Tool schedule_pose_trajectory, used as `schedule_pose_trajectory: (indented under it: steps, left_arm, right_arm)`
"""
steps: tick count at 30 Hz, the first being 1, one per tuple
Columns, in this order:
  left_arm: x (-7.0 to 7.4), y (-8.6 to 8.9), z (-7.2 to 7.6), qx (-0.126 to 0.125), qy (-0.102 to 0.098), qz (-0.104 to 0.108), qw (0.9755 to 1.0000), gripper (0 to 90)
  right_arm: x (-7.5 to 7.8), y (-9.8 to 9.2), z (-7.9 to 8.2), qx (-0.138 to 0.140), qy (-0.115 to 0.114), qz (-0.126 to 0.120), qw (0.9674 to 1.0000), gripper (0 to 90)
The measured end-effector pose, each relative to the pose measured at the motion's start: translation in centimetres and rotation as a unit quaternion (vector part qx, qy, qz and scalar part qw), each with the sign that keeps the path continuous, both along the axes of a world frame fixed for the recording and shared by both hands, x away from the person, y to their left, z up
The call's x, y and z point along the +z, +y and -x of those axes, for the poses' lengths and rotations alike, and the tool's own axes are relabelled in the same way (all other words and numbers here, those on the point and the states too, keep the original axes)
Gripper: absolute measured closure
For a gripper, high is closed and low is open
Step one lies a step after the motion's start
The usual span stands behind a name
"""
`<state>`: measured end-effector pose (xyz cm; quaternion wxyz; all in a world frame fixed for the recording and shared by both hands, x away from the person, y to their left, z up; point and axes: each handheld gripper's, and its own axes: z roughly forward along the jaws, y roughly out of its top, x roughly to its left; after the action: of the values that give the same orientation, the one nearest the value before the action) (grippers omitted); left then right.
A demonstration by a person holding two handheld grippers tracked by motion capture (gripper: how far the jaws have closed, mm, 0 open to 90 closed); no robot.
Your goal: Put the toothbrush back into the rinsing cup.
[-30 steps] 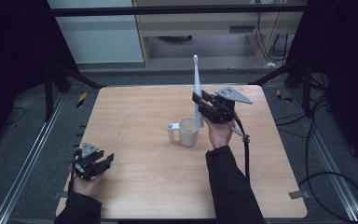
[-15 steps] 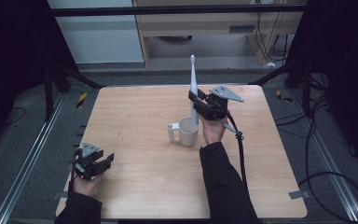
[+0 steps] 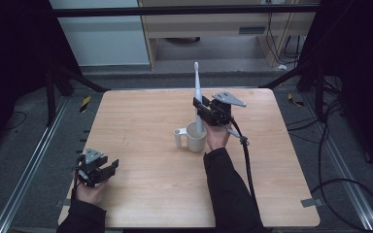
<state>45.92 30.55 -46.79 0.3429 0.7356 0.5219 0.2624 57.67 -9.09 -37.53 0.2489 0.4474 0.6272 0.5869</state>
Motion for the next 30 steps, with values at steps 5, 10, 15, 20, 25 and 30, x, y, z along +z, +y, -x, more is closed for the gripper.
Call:
schedule_pose_trajectory:
  steps: [5,10,15,20,25,30]
  left_arm:
    - [0.0,0.0,0.0,0.0,0.0,0.0,1.0,49.9]
    - [0.0,0.0,0.0,0.0,0.0,0.0,1.0,50.0]
    - [0.0,0.0,0.0,-0.001,-0.001,0.0,1.0,50.0]
    - [0.0,0.0,0.0,0.0,0.0,0.0,1.0,50.0]
    - [0.0,0.0,0.0,0.0,-0.001,0.0,1.0,50.1]
    - [0.0,0.0,0.0,0.0,-0.001,0.0,1.0,50.1]
  right_arm:
    - [-0.9,0.4,-0.2,0.001,0.007,0.007,0.9999,66.9]
    - [-1.8,0.8,-0.3,0.001,0.019,0.013,0.9997,66.8]
    - [-2.7,1.0,-0.4,0.001,0.03,0.025,0.9992,66.8]
    - [-3.2,1.4,-0.5,0.005,0.04,0.043,0.9983,66.8]
    - [-3.6,1.9,-0.5,0.009,0.054,0.057,0.9969,66.7]
    - [-3.9,2.1,-0.6,0.013,0.067,0.072,0.995,66.6]
